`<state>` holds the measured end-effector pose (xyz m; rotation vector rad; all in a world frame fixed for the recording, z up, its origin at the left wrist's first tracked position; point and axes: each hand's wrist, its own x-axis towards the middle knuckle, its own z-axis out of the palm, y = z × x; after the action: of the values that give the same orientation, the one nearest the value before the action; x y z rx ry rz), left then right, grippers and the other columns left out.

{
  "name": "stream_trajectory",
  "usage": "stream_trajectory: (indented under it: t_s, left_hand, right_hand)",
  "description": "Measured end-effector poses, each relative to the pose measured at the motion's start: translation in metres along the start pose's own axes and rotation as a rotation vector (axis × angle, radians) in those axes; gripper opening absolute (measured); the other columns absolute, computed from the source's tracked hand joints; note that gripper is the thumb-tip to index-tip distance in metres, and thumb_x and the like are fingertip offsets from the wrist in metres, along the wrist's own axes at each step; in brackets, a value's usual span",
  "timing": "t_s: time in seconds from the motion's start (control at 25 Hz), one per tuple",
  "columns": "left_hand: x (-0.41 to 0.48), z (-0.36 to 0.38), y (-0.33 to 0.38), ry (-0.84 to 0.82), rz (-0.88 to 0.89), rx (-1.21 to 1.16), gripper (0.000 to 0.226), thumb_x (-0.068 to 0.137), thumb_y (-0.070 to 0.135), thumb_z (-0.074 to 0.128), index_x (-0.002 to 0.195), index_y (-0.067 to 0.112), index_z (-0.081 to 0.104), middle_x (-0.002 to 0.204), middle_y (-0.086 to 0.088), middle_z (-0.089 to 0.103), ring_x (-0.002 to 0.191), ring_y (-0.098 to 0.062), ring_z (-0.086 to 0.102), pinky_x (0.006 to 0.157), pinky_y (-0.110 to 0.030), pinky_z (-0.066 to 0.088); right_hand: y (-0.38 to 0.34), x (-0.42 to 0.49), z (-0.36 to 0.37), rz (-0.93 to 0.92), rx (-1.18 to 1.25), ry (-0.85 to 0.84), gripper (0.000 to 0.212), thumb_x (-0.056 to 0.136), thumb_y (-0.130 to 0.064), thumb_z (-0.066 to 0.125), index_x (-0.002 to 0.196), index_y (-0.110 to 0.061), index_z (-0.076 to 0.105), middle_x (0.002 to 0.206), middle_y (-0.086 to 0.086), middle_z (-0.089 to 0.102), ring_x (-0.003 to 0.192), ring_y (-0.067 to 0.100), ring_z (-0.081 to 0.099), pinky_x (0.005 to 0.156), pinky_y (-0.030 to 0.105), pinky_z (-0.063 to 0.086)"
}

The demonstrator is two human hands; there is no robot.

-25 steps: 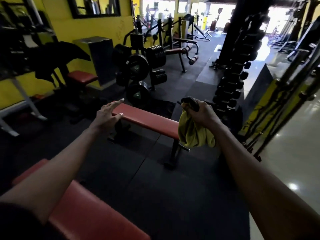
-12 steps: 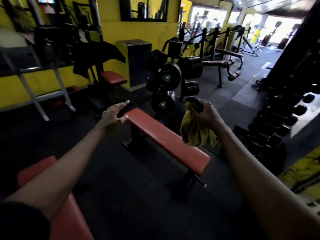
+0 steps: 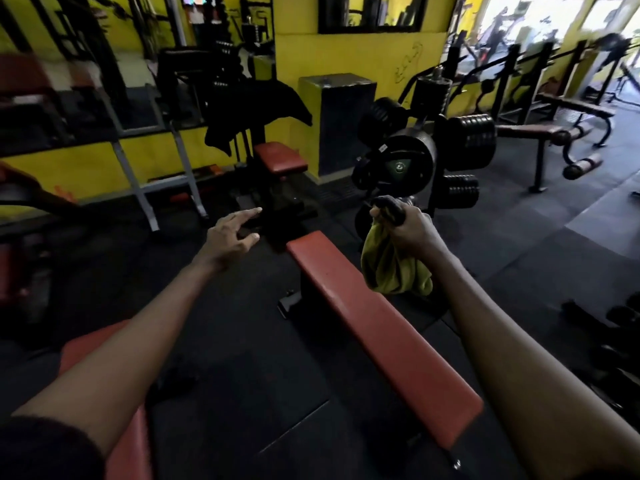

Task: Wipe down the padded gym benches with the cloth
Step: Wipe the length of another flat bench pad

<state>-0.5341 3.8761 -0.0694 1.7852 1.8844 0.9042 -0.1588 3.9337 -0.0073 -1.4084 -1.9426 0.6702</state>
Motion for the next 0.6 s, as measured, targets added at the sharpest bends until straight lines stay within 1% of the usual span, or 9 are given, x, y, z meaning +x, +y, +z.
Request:
stream_trajectory:
  t_s: [0.08,0.16,0.32,0.4,0.48,0.6]
  left_hand:
    - [0.025,0.005,-0.015,-0.006,-0.018,0.009,0.067,0.081,0.048,0.053,0.147,0.045,0.042,0.152,0.003,0.045,0.142,-0.023,0.038,0.117,-0.057,0.026]
    - [0.061,0.007,-0.033,0.002,-0.032,0.002,0.067,0.082,0.048,0.053,0.147,0.045,0.040,0.153,0.003,0.044,0.142,-0.022,0.037,0.116,-0.059,0.025]
    - [0.137,0.008,-0.073,-0.006,-0.040,-0.020,0.067,0.084,0.045,0.053,0.149,0.043,0.039,0.154,0.000,0.042,0.142,-0.024,0.035,0.117,-0.053,0.024]
    - [0.173,0.008,-0.088,-0.019,-0.023,-0.019,0.063,0.090,0.039,0.058,0.150,0.041,0.039,0.154,-0.001,0.042,0.142,-0.024,0.036,0.116,-0.050,0.022]
    - [0.207,0.007,-0.104,-0.006,-0.041,-0.010,0.061,0.096,0.029,0.061,0.151,0.039,0.039,0.155,-0.002,0.041,0.142,-0.023,0.034,0.115,-0.047,0.020]
    - [0.258,0.012,-0.129,-0.036,-0.054,0.011,0.062,0.097,0.027,0.061,0.152,0.039,0.037,0.155,-0.003,0.040,0.142,-0.025,0.034,0.114,-0.046,0.022]
  right_hand:
    - [0.005,0.039,0.018,-0.006,0.005,-0.028,0.037,0.089,-0.066,0.061,0.118,-0.045,0.066,0.099,-0.016,0.071,0.099,0.007,0.064,0.084,0.026,0.047]
    - [0.008,0.085,0.038,-0.011,0.014,-0.048,0.040,0.086,-0.069,0.061,0.119,-0.047,0.065,0.102,-0.017,0.072,0.103,0.005,0.064,0.089,0.027,0.049]
    - [0.009,0.166,0.076,0.022,-0.005,-0.071,0.039,0.084,-0.070,0.062,0.118,-0.050,0.064,0.103,-0.018,0.072,0.104,0.003,0.064,0.095,0.030,0.051]
    - [0.010,0.201,0.092,0.054,-0.006,-0.060,0.038,0.085,-0.068,0.062,0.117,-0.049,0.065,0.101,-0.016,0.073,0.102,0.003,0.065,0.093,0.030,0.052]
    - [0.009,0.236,0.108,0.062,-0.022,-0.053,0.036,0.086,-0.067,0.063,0.116,-0.047,0.066,0.099,-0.016,0.073,0.101,0.003,0.065,0.091,0.027,0.050]
    - [0.011,0.287,0.131,0.094,-0.023,-0.063,0.036,0.084,-0.067,0.063,0.114,-0.048,0.066,0.098,-0.017,0.073,0.097,0.000,0.066,0.089,0.029,0.053]
